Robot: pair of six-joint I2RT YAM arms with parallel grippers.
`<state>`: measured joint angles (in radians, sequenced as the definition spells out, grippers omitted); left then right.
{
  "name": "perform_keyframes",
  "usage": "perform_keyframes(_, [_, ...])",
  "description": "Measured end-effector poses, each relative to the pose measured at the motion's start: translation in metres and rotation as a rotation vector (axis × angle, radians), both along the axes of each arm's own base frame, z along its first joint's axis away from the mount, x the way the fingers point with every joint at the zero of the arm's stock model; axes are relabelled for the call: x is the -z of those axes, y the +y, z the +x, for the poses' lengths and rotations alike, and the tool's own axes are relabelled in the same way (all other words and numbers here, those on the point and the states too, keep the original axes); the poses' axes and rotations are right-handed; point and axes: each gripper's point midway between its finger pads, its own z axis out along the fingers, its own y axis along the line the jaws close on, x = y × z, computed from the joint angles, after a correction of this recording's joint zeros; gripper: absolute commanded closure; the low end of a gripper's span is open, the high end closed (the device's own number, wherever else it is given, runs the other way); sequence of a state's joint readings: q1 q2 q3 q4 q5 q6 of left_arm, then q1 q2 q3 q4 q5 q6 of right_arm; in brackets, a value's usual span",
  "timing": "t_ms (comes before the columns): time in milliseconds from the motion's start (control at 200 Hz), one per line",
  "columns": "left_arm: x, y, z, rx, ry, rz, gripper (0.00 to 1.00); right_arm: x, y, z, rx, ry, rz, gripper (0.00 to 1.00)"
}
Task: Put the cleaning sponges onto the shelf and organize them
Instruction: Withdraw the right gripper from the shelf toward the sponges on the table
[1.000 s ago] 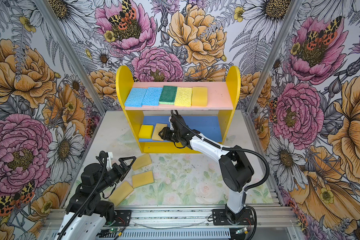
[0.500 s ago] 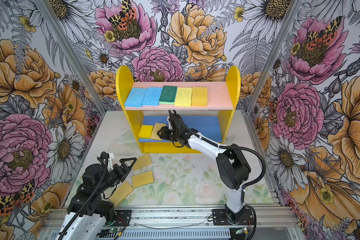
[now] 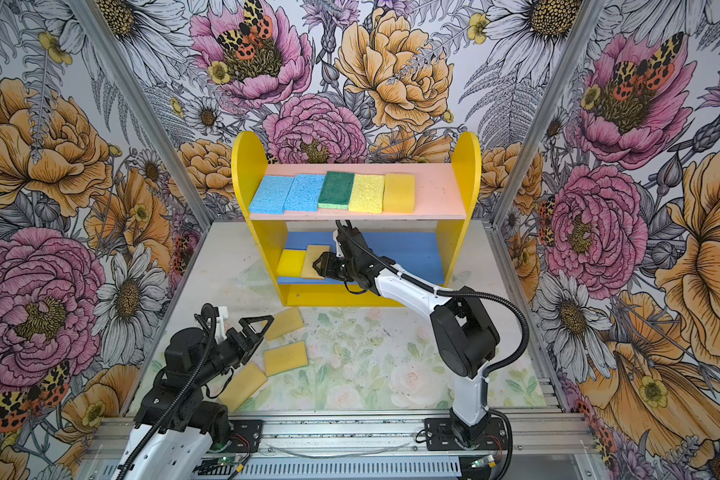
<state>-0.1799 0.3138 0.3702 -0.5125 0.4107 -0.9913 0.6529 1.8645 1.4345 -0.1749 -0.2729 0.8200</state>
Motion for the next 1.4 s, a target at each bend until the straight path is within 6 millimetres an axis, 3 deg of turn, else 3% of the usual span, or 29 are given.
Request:
perform_keyframes(225, [0.002,0.0,0.0,-0.002,0.009,0.0,0.01,-0.002,-0.021,-0.017,0.034,-0.006,-0.022,0.47])
perform_keyframes(360, [0.014,0.002,-0.001,-0.008,0.071,0.009,0.01,-0.015,-0.034,-0.04,0.043,-0.023,-0.013,0.47])
perform_keyframes(565, [0.042,0.008,-0.007,-0.039,0.207,0.046,0.01,-0.03,-0.037,-0.109,-0.002,-0.041,0.023,0.46])
perform_keyframes(665, [0.058,0.013,-0.01,-0.062,0.3,0.088,0.01,-0.011,-0.027,-0.144,-0.054,0.004,0.013,0.46])
perform_keyframes(845, [0.078,0.021,-0.013,-0.092,0.448,0.21,0.01,0.051,-0.002,-0.192,-0.158,0.119,-0.093,0.45])
perform_keyframes(1031, [0.099,0.026,-0.014,-0.104,0.54,0.286,0.01,0.078,0.015,-0.206,-0.198,0.159,-0.121,0.45])
perform_keyframes(1246, [0.113,0.022,-0.007,-0.091,0.577,0.31,0.01,0.071,0.029,-0.203,-0.203,0.15,-0.05,0.45])
perform_keyframes(1401, [0.124,0.012,-0.003,-0.058,0.587,0.33,0.01,0.075,0.028,-0.203,-0.199,0.151,-0.041,0.45])
